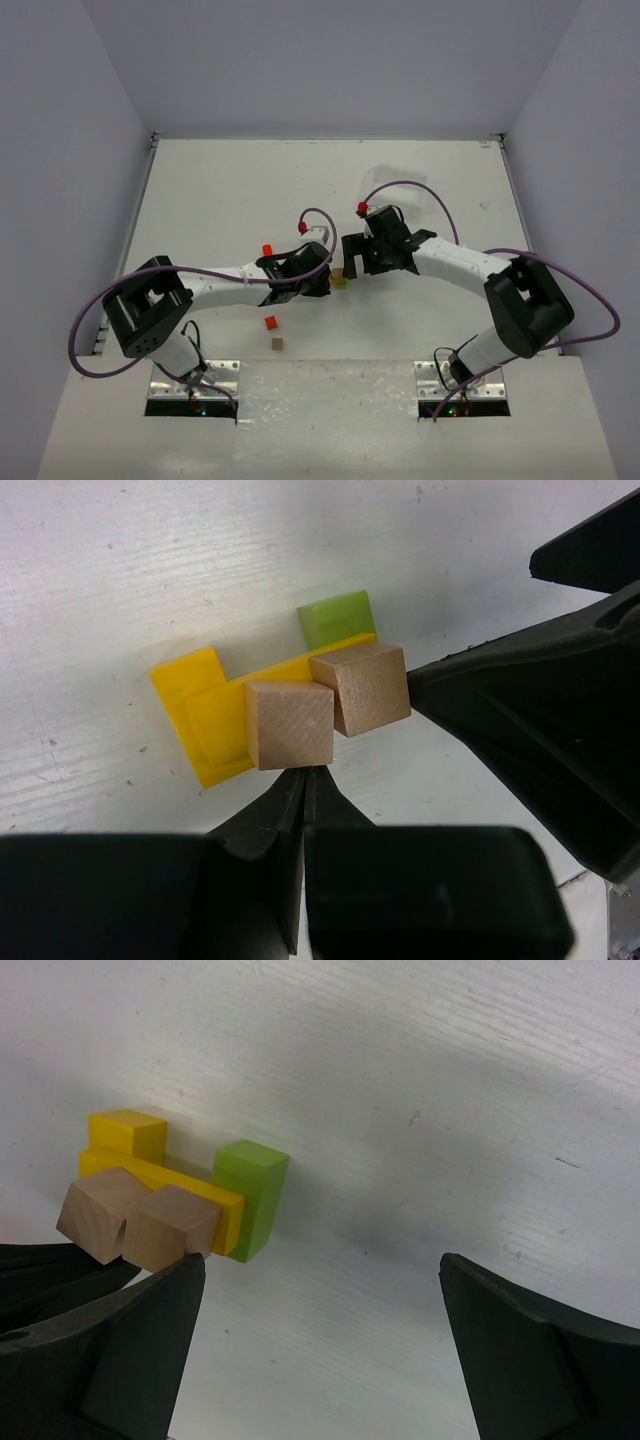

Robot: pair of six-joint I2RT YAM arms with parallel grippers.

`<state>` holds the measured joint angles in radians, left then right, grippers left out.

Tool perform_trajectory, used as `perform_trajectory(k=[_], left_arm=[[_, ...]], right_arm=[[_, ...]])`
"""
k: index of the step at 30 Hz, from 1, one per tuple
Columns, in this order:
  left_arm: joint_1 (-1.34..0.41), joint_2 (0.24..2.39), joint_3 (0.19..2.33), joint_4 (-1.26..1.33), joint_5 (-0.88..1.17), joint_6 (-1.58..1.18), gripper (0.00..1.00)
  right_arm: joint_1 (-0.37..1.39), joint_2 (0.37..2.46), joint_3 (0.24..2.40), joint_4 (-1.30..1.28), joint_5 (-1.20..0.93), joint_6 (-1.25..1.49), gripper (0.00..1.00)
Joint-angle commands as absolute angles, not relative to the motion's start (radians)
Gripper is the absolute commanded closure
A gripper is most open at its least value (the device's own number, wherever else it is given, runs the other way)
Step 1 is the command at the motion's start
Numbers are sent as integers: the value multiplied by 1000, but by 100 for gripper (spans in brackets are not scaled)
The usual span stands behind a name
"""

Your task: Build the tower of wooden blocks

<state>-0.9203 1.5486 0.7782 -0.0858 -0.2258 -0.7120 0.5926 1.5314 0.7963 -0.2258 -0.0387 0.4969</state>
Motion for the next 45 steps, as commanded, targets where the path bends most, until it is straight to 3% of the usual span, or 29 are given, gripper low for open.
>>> perform_trajectory(k=[1,29,41,45], left_arm=[[-931,1535,821,-48,-238,-719,100],[-933,1555,833,-17,-229,-707,100],[-962,1384,783,-71,-181,-649,100],[-960,1312,768,-114,-247,-672,99]], right_arm=[[600,1517,834,-213,-53,495,1],[599,1509,833,-225,-34,494,1],[599,1511,834,-225,-22,493,1],[600,1512,836,-225,-17,495,1]])
